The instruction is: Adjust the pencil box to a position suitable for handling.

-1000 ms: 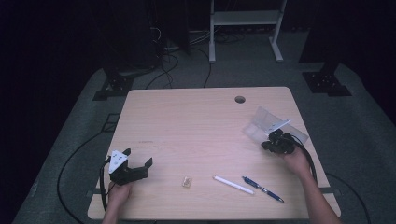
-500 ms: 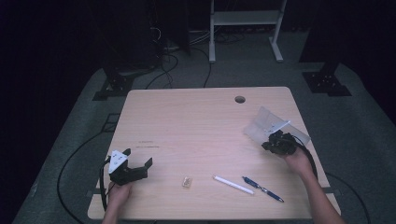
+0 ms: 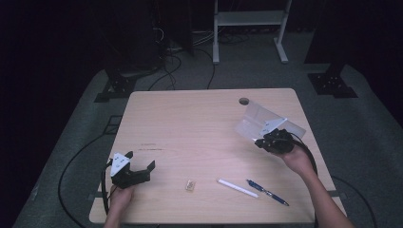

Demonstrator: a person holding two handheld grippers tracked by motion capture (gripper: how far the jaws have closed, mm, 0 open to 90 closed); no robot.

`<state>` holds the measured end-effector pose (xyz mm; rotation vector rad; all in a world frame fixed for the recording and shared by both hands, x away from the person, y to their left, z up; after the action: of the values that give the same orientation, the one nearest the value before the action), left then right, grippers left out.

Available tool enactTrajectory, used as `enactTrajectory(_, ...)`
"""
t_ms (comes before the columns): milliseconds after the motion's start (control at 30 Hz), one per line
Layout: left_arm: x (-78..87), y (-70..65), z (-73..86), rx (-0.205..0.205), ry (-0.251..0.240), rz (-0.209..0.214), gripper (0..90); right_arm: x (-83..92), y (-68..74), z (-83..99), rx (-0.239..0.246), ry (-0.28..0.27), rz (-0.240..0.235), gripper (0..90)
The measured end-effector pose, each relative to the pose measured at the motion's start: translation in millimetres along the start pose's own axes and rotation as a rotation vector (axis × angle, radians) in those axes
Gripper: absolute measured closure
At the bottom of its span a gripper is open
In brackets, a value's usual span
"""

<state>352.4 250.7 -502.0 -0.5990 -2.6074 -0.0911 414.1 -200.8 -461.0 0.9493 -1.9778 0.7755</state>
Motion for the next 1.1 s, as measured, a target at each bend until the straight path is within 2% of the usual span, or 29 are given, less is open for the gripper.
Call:
enactTrajectory(33,0.0,0.1,0.0,0.001,0.0,0.0,0.0,0.9,4.5,-8.1,0.026,-0.013,-0.009,86.4)
enactTrajectory(200,-0.2,0.7,0.0,0.006,0.001,-0.002,0.0,-1.2,11.6,-19.6,0.057,-0.018,-0.03,86.4)
enactTrajectory(467,-0.2,1.5,-0.1,0.008,0.001,-0.001,0.0,-12.4,32.2,-41.4,0.128,-0.032,-0.084,86.3)
enactTrajectory(833,-0.3,2.3,-0.3,0.026,-0.003,0.001,0.0,-37.0,54.8,-57.3,0.174,-0.018,-0.143,86.3)
enactTrajectory(967,-0.1,2.0,-0.3,0.025,-0.001,0.001,0.0,-42.2,59.9,-60.2,0.183,-0.018,-0.155,86.3)
enactTrajectory(1100,0.1,1.8,0.0,0.019,0.004,0.001,0.0,-51.6,70.7,-63.3,0.199,-0.022,-0.181,86.3)
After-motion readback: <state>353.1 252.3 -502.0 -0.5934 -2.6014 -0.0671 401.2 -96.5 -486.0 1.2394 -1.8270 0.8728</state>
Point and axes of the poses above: each handheld gripper's, and its own axes: x roughly backward along the jaws, z roughly out of its underside, y roughly to its left, the point moved 6 cm from there along -x, roughly forward along the jaws, and after that the axes turned 7 degrees about y, right-handed, at the moved point
